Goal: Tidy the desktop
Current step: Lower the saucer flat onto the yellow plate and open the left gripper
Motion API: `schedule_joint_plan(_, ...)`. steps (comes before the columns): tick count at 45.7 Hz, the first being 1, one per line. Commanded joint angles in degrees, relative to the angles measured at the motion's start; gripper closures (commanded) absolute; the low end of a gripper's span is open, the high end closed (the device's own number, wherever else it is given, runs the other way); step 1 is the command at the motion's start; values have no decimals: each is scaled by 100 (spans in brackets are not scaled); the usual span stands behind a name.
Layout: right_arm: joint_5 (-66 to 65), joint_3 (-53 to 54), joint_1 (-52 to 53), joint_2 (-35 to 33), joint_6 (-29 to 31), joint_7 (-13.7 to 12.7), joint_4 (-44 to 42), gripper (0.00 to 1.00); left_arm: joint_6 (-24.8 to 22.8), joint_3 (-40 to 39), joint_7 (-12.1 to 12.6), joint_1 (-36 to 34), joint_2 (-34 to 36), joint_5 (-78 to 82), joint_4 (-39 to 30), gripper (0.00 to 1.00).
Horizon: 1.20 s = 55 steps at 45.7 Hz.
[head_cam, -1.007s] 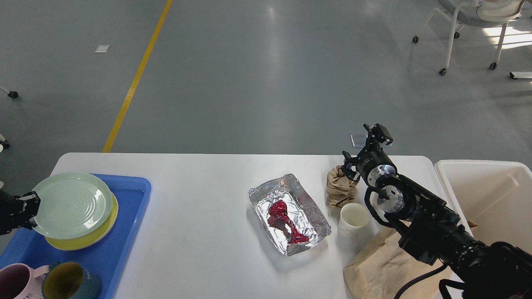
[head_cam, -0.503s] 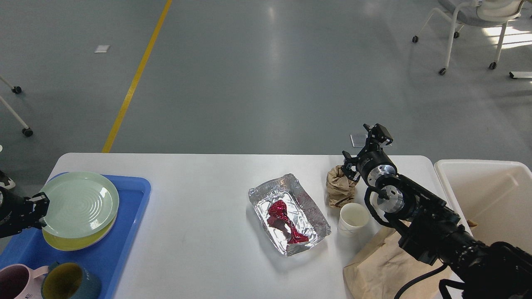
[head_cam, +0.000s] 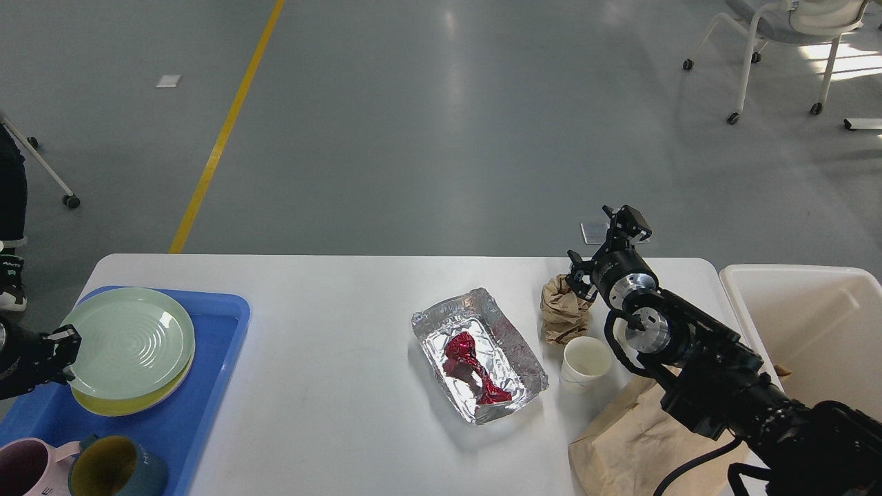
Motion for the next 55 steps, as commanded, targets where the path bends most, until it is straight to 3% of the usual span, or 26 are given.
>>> schedule_joint_plan(1,0,0,0,4,0,1,-9,0,-24,1,-9,1,9,9,-25,4)
schedule_joint_plan(55,0,0,0,4,0,1,0,0,-314,-8,-88,-87,176,18,-271,4)
